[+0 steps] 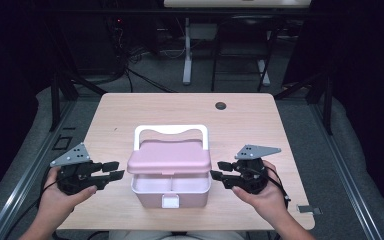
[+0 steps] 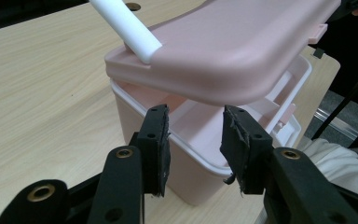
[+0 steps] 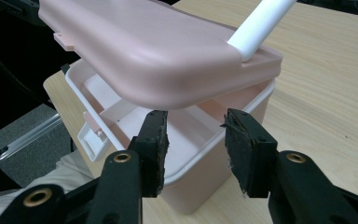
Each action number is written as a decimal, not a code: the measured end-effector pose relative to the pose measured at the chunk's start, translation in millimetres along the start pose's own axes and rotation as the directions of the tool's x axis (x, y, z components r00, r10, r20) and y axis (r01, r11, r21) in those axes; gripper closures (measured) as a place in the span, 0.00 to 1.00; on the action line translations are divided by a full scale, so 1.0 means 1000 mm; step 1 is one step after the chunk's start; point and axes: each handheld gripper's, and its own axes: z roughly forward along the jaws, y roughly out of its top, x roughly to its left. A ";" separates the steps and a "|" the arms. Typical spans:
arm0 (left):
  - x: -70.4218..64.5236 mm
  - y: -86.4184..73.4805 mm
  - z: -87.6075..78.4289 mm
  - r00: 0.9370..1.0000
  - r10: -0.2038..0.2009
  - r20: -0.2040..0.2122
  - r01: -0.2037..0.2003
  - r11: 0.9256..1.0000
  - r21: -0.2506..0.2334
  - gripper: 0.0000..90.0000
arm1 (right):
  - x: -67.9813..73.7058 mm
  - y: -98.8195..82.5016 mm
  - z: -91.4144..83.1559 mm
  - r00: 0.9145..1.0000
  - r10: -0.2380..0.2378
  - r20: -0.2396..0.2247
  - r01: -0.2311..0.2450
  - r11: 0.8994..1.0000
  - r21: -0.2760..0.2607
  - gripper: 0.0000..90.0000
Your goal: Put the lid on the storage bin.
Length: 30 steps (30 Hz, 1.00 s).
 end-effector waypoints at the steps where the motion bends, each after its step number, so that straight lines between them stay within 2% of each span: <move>1: 0.001 0.000 0.001 1.000 -0.005 -0.002 0.005 1.000 -0.003 0.66 | 0.000 -0.001 0.000 1.000 0.002 0.001 -0.002 1.000 0.000 0.65; 7: 0.005 0.000 0.002 1.000 -0.020 -0.009 0.020 1.000 -0.013 0.60 | -0.003 -0.003 -0.003 1.000 0.022 -0.006 -0.022 1.000 0.003 0.64; 12: 0.008 0.000 0.004 0.999 -0.025 -0.021 0.025 1.000 -0.009 0.59 | -0.005 -0.001 -0.007 1.000 0.030 -0.006 -0.030 0.999 -0.017 0.64; 19: 0.015 -0.001 0.007 0.999 -0.035 -0.032 0.035 0.999 -0.012 0.58 | -0.010 0.002 0.000 0.999 0.041 0.001 -0.041 0.999 -0.030 0.64; 23: 0.023 -0.003 0.009 0.998 -0.049 -0.047 0.049 0.999 -0.009 0.56 | -0.019 0.004 0.005 0.998 0.054 0.019 -0.054 0.998 -0.039 0.63; 27: 0.031 -0.005 0.010 0.995 -0.065 -0.072 0.064 0.998 -0.014 0.55 | -0.032 0.005 0.009 0.995 0.088 0.041 -0.086 0.995 -0.054 0.62; 30: 0.036 -0.006 0.013 0.993 -0.057 -0.107 0.057 0.998 -0.004 0.55 | -0.041 0.005 0.011 0.992 0.110 0.067 -0.106 0.993 -0.060 0.62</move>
